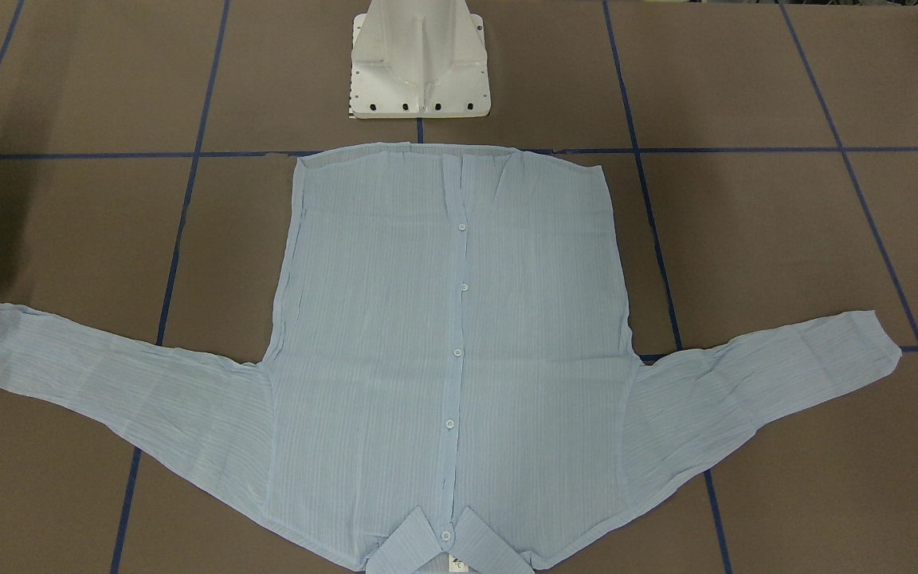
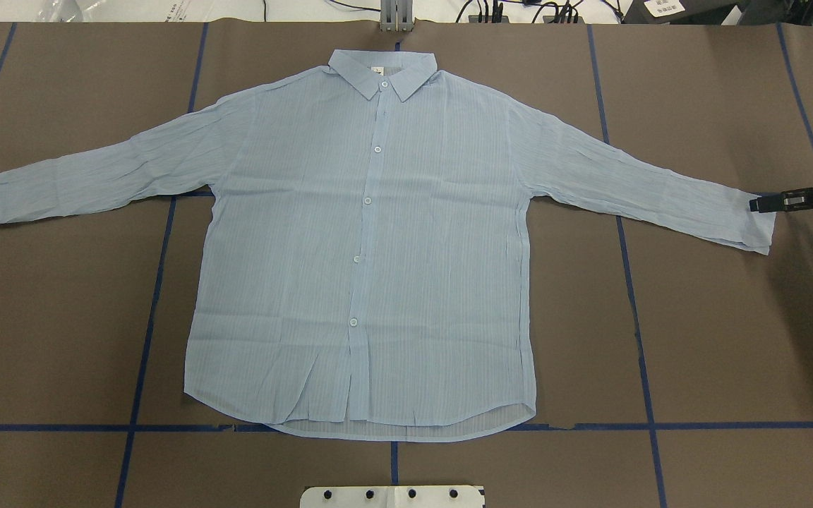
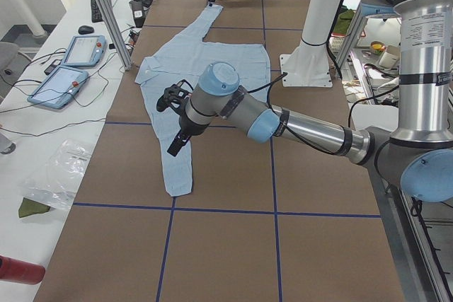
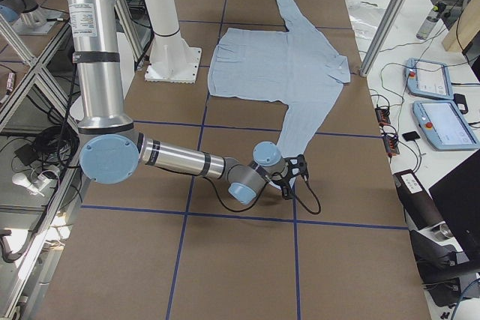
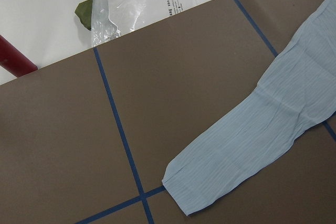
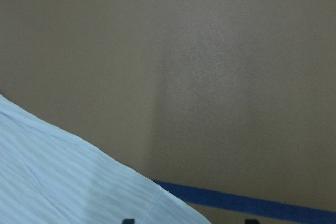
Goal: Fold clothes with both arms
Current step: 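Lower the right gripper to the cuff of the sleeve nearest it and grasp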
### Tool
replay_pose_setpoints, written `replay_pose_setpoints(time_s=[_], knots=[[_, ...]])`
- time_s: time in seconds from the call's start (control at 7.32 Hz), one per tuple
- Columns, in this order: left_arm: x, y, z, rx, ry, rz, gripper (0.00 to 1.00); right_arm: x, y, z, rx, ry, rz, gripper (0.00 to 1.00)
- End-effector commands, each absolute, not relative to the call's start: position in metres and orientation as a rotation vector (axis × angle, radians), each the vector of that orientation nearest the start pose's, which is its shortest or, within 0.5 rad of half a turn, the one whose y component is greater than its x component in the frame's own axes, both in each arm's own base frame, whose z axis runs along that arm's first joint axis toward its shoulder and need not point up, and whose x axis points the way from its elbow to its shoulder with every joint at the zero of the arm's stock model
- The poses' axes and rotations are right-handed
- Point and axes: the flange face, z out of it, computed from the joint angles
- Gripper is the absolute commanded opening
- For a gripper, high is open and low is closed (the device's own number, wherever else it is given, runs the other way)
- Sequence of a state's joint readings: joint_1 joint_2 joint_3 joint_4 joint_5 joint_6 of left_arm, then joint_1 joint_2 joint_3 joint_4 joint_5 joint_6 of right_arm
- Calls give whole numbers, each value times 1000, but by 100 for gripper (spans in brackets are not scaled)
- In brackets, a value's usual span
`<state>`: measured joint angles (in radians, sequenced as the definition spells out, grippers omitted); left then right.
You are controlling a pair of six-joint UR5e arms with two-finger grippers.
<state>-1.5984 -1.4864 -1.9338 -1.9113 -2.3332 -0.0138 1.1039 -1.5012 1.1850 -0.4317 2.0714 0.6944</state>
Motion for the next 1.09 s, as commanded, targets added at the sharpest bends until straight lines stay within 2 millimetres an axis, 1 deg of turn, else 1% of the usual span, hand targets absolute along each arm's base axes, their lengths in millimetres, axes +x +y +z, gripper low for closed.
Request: replay_pose_setpoints(time_s=[0.0, 0.14, 0.27, 0.41, 0.55, 0.68, 0.82, 0.96], knots=[[-77, -462, 479, 593, 732, 199, 100, -164, -515, 695, 413, -834, 5, 7], [-77, -463, 480, 591, 733, 197, 100, -166, -516, 690, 420, -841, 1, 0], [-77, -463, 480, 591, 733, 197, 100, -167, -517, 684, 426, -849, -2, 0], [-77, -463, 480, 591, 733, 198, 100, -167, -518, 673, 441, -865, -9, 0], [-77, -462, 481, 589, 733, 196, 100, -167, -518, 648, 460, -889, -15, 0], [-78, -462, 481, 590, 733, 195, 100, -170, -524, 613, 434, -911, 45, 0], [-77, -462, 481, 590, 733, 197, 100, -172, -531, 566, 416, -917, 91, 0], [-77, -462, 482, 588, 733, 195, 100, -175, -529, 509, 391, -935, 141, 0]])
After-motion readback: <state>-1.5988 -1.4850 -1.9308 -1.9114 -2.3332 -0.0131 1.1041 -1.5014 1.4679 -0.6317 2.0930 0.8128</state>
